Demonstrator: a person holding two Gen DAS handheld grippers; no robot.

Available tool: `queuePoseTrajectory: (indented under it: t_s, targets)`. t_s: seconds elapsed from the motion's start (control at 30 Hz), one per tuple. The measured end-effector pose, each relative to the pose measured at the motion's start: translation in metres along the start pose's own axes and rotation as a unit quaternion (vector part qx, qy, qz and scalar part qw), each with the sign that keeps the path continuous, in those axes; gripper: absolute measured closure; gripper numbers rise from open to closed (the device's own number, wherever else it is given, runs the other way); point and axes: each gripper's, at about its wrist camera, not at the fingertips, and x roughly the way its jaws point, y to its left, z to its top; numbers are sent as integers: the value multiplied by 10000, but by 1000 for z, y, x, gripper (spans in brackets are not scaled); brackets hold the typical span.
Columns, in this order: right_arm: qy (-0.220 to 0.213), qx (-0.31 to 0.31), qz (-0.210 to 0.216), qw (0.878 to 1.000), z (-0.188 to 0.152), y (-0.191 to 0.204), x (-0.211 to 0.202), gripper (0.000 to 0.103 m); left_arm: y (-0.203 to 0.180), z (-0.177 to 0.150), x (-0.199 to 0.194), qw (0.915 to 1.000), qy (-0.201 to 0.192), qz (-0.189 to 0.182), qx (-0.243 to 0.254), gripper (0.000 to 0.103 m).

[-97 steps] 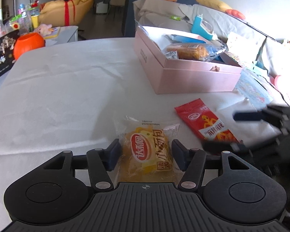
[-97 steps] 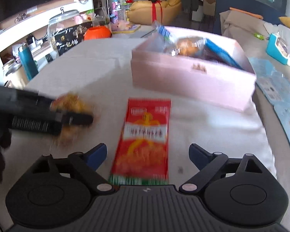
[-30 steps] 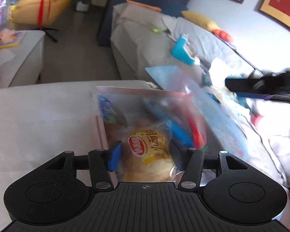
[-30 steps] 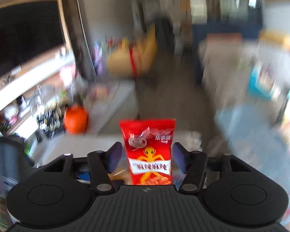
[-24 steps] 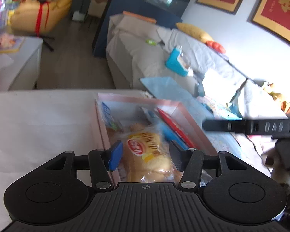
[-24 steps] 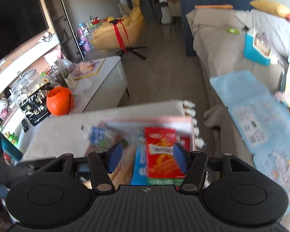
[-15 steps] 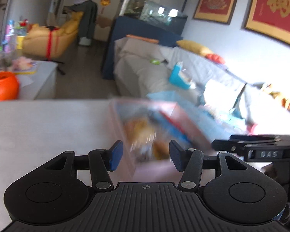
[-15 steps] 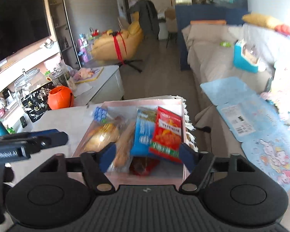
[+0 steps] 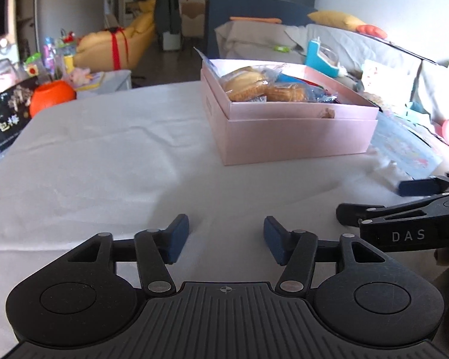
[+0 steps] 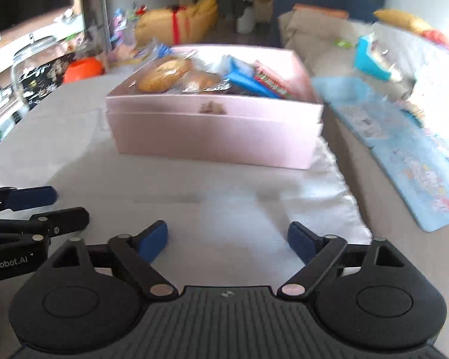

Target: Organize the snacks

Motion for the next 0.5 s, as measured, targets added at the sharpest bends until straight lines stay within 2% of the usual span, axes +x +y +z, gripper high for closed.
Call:
queuePoseTrajectory:
  t_s: [0.1,0.27,0.37,0.5]
  targets:
    - [1,223,28,9997,-2,-7,2,0,-8,-1,2,9999,-63,76,100,30]
    - [-101,115,39,9999,-7,-9,0,0,-9,-3,3,9998,-157,119,-79,30]
    - [-388,49,198,9990,-15,-15,-1,0,-12,-4,5,9997,-149,201,6,30]
    - [-409,47,180,9990,-15,-15,-1,0,-15,-4,5,9995,-148,258,83,30]
